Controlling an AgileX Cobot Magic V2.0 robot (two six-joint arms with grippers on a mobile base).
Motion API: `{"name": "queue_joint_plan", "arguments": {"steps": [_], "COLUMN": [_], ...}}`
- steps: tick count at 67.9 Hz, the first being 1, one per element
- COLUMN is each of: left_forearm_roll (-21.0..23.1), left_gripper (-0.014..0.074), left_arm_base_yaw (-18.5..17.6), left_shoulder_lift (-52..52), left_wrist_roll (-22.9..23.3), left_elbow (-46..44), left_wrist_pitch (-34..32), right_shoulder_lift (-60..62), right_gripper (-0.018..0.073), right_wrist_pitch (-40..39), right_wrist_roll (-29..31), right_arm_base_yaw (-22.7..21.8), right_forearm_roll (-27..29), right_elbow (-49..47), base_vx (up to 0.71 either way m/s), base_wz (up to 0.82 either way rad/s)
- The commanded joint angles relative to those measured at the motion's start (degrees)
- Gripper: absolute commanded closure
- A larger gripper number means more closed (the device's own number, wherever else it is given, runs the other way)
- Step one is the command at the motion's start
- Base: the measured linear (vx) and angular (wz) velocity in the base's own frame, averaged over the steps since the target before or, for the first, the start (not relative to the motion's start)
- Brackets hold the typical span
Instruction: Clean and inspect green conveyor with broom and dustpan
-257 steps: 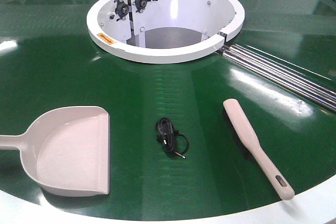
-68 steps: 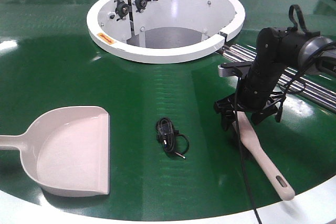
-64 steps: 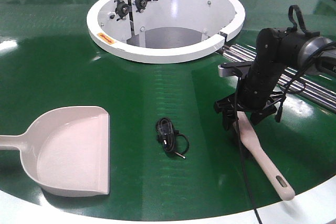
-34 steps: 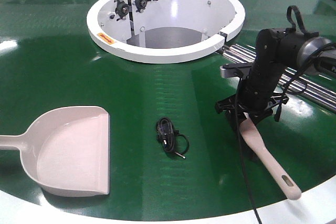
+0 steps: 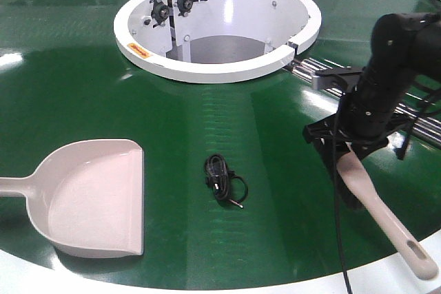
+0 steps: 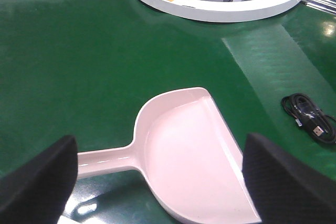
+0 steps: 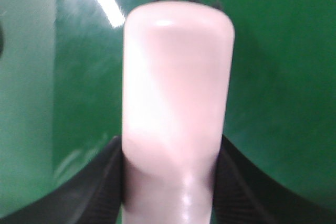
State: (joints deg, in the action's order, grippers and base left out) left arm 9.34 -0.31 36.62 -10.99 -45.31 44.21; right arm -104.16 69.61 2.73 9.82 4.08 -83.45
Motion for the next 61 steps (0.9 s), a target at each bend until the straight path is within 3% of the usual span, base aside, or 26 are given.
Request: {"name": "queue_joint_plan", "arguments": {"steps": [1,23,31,40,45,59,61], "left_forearm_roll": [0.5,0.5,0.5,-1.1,-2.4,-5.0,-5.0], "left_gripper": [0.0004,0.0004,0.0004,0.0004,0.0004,0.0004,0.0004], "left_arm_base_yaw": [-0.4,-0.4,-0.4,-0.4,-0.4,-0.4,-0.4], "left_shoulder_lift": [0.3,0.3,0.3,0.3,0.3,0.3,0.3], "left_wrist_roll": [0.1,-0.6,-6.6,-19.0,-28.4,-61.8,-64.6], "left_elbow": [-1.8,-1.8,-1.8,-1.8,-1.8,-1.8,-1.8], "left_wrist_pitch": [-3.6,-3.3,-2.8,-1.7,-1.0,-0.4,-0.6], "right_shoulder_lift": [6.6,10.9,11.6,11.8,11.8,11.8,11.8], "right_gripper": [0.0563,0.0563,0.0563,0.0563,0.0563,0.0563,0.0563], "right_wrist_pitch": [4.4,4.3,4.3,4.3,4.3,4.3,4.3], "right_wrist_roll": [0.3,0.3,0.3,0.3,0.3,0.3,0.3], "right_arm_base_yaw": [-0.2,-0.2,-0.2,-0.2,-0.2,-0.2,-0.2], "right_forearm_roll": [0.3,-1.2,-1.2,-1.0,-1.0,-1.0,-1.0], "right_elbow": [2.0,6.1,6.1,6.1,6.1,6.1,6.1], "base_vx": [0.00,0.00,0.00,0.00,0.00,0.00,0.00], "base_wz": [0.00,0.00,0.00,0.00,0.00,0.00,0.00]}}
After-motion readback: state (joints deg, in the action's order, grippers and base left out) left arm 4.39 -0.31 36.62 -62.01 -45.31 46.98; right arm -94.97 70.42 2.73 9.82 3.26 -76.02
